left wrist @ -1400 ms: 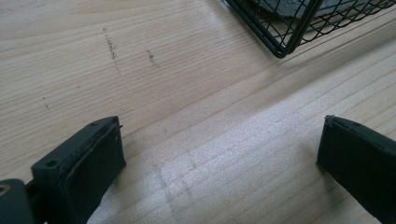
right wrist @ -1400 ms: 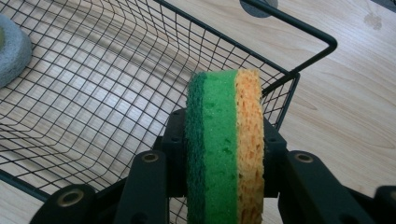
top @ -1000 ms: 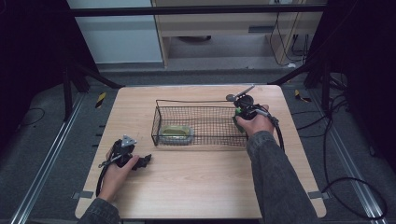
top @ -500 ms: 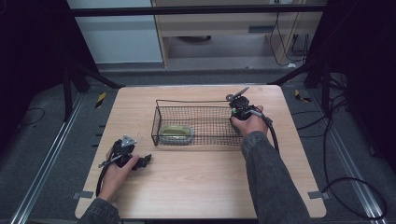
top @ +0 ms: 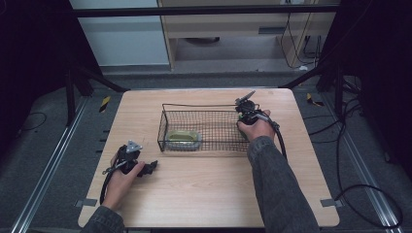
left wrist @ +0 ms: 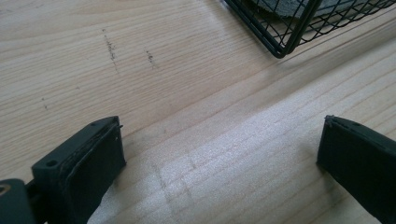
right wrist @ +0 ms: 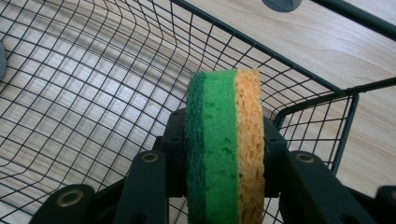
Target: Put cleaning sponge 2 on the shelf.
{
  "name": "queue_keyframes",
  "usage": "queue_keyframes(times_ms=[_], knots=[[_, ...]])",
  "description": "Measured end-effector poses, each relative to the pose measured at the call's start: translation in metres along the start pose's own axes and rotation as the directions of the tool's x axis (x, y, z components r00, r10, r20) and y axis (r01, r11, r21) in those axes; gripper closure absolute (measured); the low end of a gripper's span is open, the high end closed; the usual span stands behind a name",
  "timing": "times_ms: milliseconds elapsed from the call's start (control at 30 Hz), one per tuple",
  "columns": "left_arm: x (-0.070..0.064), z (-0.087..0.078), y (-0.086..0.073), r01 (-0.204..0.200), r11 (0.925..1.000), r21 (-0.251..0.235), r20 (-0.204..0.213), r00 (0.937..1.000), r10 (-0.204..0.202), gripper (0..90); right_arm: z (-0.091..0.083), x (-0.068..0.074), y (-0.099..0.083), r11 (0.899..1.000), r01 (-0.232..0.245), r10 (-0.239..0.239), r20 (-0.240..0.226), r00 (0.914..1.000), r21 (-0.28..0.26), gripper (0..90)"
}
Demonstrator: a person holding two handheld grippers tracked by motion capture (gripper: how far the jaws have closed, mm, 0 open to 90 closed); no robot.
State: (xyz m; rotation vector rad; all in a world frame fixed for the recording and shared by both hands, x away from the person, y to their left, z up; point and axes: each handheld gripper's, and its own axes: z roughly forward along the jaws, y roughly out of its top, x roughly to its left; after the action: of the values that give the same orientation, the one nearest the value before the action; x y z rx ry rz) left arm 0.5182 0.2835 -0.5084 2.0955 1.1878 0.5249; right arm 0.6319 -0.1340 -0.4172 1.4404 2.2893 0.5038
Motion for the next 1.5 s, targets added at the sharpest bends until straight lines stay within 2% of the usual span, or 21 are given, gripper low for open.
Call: queue_keyframes(times_ms=[133, 367, 500, 933, 1133, 1500], knots=[[0.0, 0.0, 0.0, 0.0, 1.0, 0.0, 0.0, 1.0, 0.0, 0.0, 0.001, 0.002, 0.001, 1.0, -0.006, 0.006, -0.008, 0.9999, 0.001, 62.2], [0.0, 0.0, 0.0, 0.0, 1.0, -0.001, 0.001, 1.0, 0.0, 0.0, 0.0, 0.009, 0.004, 1.0, -0.006, 0.006, -0.013, 0.9999, 0.001, 49.3], [0.0, 0.0, 0.0, -0.002, 1.0, 0.002, 0.002, 1.0, 0.002, 0.0, -0.005, 0.012, 0.005, 1.0, -0.023, 0.023, -0.022, 0.9995, -0.009, 43.3], [0.0, 0.0, 0.0, -0.004, 1.0, 0.002, 0.003, 1.0, 0.004, 0.0, -0.021, 0.028, 0.006, 0.999, -0.023, 0.021, -0.045, 0.9988, -0.049, 20.6], [0.0, 0.0, 0.001, -0.005, 1.0, 0.003, 0.004, 1.0, 0.005, 0.0, -0.03, 0.035, 0.006, 0.997, -0.024, 0.019, -0.061, 0.9979, -0.07, 16.4], [0.0, 0.001, 0.001, -0.005, 1.0, 0.003, 0.004, 1.0, 0.005, 0.0, -0.04, 0.036, 0.005, 0.994, -0.012, 0.004, -0.066, 0.9978, -0.111, 10.7]])
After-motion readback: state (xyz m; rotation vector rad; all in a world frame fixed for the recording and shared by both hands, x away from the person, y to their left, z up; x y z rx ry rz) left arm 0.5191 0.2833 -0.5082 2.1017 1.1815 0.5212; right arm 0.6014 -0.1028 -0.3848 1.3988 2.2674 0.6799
